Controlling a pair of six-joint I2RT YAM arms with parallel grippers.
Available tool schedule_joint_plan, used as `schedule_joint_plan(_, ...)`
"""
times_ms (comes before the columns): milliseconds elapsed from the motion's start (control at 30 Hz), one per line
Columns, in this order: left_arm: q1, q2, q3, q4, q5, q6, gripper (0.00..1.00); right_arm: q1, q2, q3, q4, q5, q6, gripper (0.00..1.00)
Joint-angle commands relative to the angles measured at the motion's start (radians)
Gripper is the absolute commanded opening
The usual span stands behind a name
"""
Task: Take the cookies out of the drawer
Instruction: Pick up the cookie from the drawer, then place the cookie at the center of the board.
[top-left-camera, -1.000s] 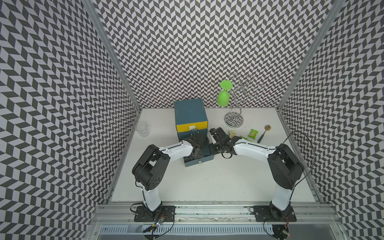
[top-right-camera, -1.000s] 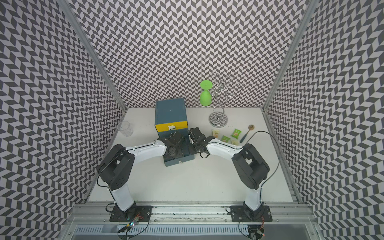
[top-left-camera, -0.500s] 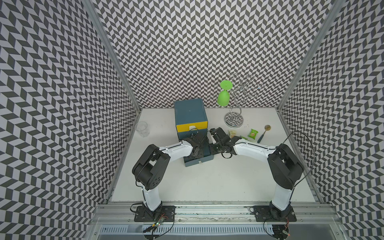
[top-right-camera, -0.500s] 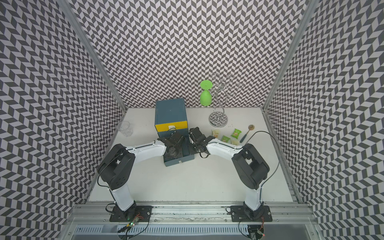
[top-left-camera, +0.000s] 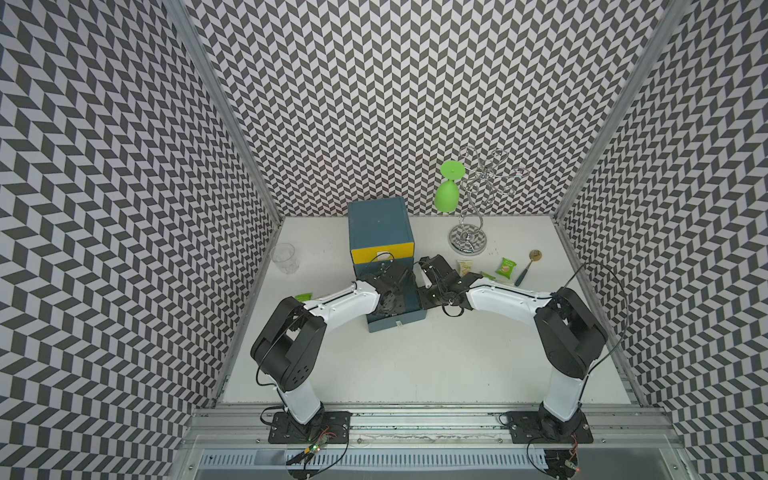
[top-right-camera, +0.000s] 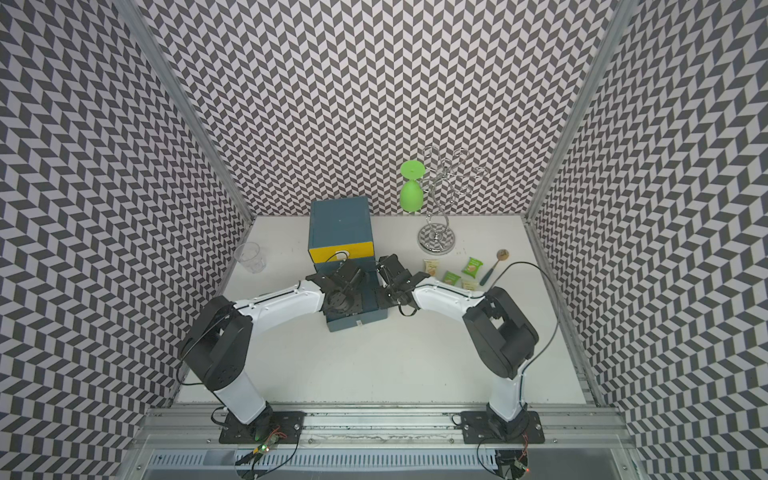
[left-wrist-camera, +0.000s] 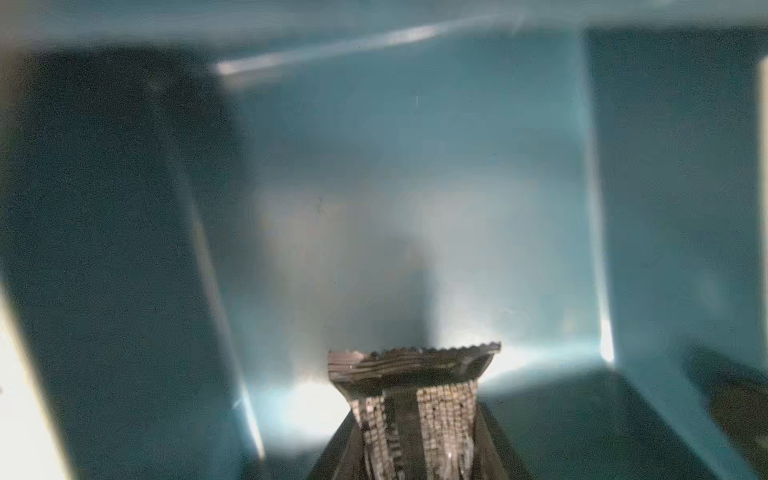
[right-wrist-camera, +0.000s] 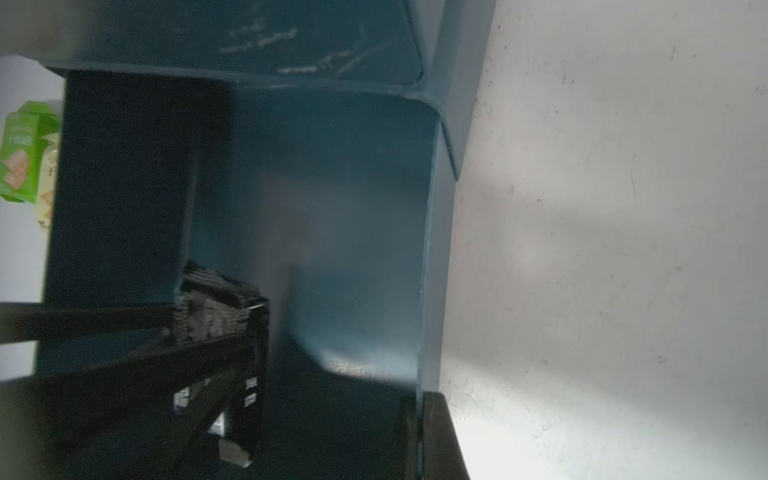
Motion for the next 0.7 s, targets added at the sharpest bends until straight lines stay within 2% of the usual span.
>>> schedule_joint_plan(0,-0.003,-0.071,0.037,-0.034,-0.018,0.025,0.41,0.019,0.022,0.005,0.078,-0.043,-0.004,0.00)
schedule_joint_plan(433,0.017,-0.255,0.062,-0.122,-0.012,0.038,0.41,0.017,0.030,0.008,0.078,-0.034,0.001,0.00)
schedule_joint_plan(667,0.132,-0.486,-0.025,-0.220,-0.009,0.059,0.42,0.013,0.025,0.012,0.091,-0.023,0.013,0.00)
